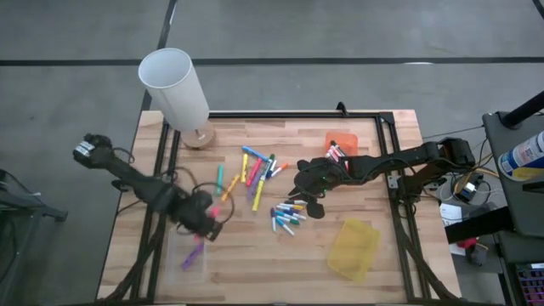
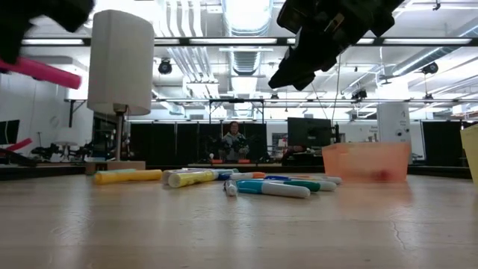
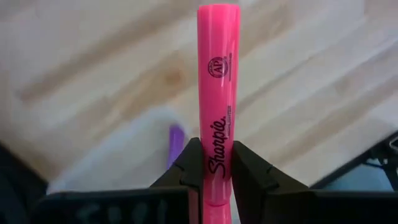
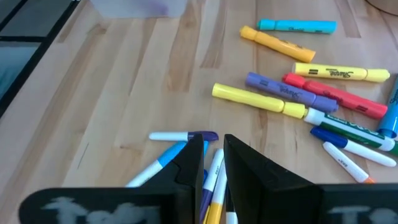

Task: Pick & Place Markers
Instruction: Put the pink marker pen into the transparent bin, then put the blue marker pen into the transparent bin, then put the yellow marker pen into the transparent bin

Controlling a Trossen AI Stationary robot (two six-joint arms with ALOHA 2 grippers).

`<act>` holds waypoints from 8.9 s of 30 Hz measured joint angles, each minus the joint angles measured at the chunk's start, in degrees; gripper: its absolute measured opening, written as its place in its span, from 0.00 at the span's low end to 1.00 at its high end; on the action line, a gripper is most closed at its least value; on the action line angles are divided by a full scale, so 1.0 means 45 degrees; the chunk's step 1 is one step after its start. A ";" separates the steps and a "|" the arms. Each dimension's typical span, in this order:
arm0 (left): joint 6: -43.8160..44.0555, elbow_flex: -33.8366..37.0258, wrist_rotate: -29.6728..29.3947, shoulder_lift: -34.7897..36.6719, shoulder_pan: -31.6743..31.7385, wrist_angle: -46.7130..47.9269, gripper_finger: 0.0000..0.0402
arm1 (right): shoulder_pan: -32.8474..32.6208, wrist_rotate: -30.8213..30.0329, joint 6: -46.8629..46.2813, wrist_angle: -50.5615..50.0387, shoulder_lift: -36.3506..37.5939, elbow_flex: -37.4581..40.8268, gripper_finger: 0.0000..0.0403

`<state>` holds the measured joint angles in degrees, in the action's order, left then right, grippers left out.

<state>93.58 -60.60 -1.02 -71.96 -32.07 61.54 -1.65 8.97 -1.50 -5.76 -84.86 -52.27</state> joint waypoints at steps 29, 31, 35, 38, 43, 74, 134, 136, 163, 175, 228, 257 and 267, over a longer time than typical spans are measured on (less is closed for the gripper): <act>0.3982 0.0593 0.2140 -0.3396 -0.3779 -0.0477 0.13 | -0.0113 0.0000 -0.0578 0.0019 0.0000 0.0000 0.14; 0.3980 0.0728 0.2350 -0.3396 -0.3779 -0.0486 0.15 | -0.0161 -0.0005 -0.0588 0.0021 0.0000 0.0000 0.14; 0.3944 0.0961 0.2296 -0.3395 -0.3778 -0.0656 0.22 | -0.0281 -0.0001 -0.0618 0.0057 0.0000 0.0005 0.14; 0.3709 0.1059 0.2290 -0.3386 -0.3760 -0.0847 0.30 | -0.0358 -0.0005 -0.0680 0.0106 0.0000 0.0000 0.14; 0.3238 0.0990 0.2523 -0.3310 -0.3651 -0.0702 0.39 | -0.0418 -0.0015 -0.0916 0.0135 0.0000 0.0004 0.14; -0.1745 0.0617 -0.3111 0.1551 0.1375 0.0953 0.41 | -0.0777 -0.0068 -0.1438 0.0991 -0.0092 0.0024 0.14; -1.1350 0.2629 -0.0939 -0.3464 1.1383 -0.2927 0.41 | -0.2341 -0.0364 -0.2045 0.1734 -0.0102 0.0427 0.14; -1.1240 0.2915 -0.0902 -0.3478 1.1436 -0.3255 0.41 | -0.2332 -0.0369 -0.2069 0.1734 -0.0102 0.0427 0.14; -1.2410 0.2863 0.0128 -0.2553 1.1786 -0.0862 0.11 | -0.2331 -0.0704 -0.2003 0.1739 -0.0102 0.0430 0.14; -0.8593 0.1273 0.2124 0.2434 1.0380 0.3331 0.11 | -0.2322 -0.1329 -0.1753 0.1723 -0.0097 0.0660 0.14; 0.3688 0.1870 0.1951 -0.1511 -0.2871 -0.0674 0.31 | -0.2619 -0.1432 -0.2258 0.1812 -0.0092 0.0714 0.14; -0.6893 0.1637 -0.0425 -0.0222 0.6089 -0.0617 0.35 | -0.2754 -0.2040 -0.2351 0.2025 -0.0107 0.0714 0.14; -0.9915 0.1637 -0.0090 -0.1881 0.8585 -0.2271 0.35 | -0.2773 -0.2040 -0.2433 0.2033 -0.0115 0.0717 0.14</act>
<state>48.96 -53.23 -1.43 -80.43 6.56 51.32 -14.13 -0.21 -12.45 3.39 -85.38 -49.04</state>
